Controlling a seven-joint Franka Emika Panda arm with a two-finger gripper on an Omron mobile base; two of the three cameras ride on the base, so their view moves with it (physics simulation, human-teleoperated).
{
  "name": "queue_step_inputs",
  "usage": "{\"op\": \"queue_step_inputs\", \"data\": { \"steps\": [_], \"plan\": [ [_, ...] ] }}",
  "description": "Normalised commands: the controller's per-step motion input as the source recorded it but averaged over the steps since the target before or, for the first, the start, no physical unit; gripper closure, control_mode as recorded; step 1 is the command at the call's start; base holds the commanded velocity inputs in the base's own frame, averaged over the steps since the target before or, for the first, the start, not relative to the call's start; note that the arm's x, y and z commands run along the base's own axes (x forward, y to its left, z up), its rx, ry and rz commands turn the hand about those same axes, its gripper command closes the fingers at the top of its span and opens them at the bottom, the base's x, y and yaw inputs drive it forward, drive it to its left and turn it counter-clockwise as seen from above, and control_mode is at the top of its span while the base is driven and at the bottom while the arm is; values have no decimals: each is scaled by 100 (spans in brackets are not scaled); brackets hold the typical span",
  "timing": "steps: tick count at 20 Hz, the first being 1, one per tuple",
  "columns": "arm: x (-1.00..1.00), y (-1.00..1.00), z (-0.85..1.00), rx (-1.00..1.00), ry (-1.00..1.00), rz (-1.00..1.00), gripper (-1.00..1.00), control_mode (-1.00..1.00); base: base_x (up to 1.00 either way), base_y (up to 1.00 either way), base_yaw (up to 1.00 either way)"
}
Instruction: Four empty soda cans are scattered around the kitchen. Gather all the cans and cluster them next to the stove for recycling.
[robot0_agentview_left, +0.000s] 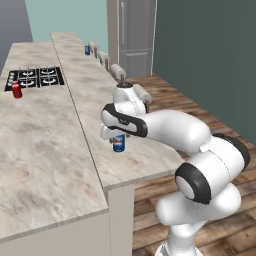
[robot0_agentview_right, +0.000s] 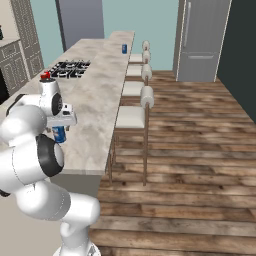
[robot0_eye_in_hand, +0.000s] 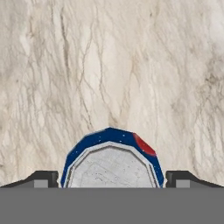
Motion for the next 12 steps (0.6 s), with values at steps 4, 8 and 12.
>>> {"op": "queue_step_inputs", "data": {
  "steps": [4, 8, 12],
  "plan": [
    [0, 0, -7, 0, -1, 5, 100, -100, 0, 0, 0],
    [0, 0, -3, 0, -2, 5, 100, -100, 0, 0, 0],
    [-5, 0, 0, 0, -4, 6, 100, -100, 0, 0, 0]
  ]
}}
